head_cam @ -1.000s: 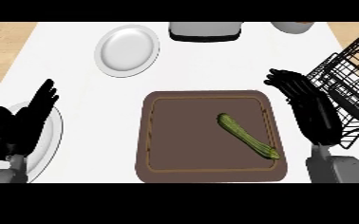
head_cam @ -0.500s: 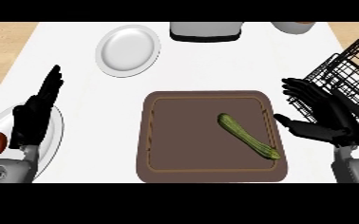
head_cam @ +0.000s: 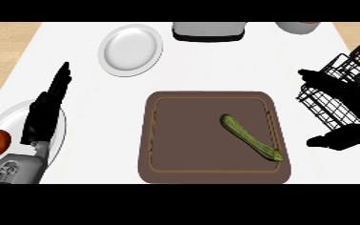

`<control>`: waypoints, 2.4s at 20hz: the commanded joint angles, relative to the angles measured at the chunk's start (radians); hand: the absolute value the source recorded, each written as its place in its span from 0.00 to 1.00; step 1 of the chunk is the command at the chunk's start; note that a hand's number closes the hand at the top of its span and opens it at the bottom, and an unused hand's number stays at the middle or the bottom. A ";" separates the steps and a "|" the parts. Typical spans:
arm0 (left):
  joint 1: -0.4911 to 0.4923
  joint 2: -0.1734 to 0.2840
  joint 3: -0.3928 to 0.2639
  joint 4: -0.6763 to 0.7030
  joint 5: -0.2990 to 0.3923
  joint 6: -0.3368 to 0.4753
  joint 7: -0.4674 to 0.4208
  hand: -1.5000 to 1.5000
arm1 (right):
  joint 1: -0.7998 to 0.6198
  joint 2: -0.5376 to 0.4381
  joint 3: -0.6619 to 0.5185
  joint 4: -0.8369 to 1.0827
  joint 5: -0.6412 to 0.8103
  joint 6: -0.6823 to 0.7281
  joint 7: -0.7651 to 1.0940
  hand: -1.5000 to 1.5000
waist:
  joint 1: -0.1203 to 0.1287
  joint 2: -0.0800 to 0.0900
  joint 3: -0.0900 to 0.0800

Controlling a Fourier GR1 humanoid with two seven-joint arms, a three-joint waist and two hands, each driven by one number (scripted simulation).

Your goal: Pick the squash from the tray and place it in the tiered basket

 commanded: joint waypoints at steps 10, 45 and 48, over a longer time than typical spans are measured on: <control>-0.033 -0.046 0.025 0.027 -0.044 -0.014 0.014 0.50 | -0.300 0.022 0.138 -0.062 0.048 0.169 0.474 0.00 | 0.000 -0.002 -0.005; 0.028 -0.162 0.162 0.041 -0.185 -0.128 -0.059 0.50 | -0.072 0.294 0.208 -0.213 0.567 0.303 0.521 0.00 | -0.008 -0.003 -0.005; 0.036 -0.182 0.164 -0.010 -0.197 -0.113 -0.038 0.50 | -0.062 0.345 0.245 -0.190 0.615 0.299 0.548 0.00 | -0.007 -0.003 -0.005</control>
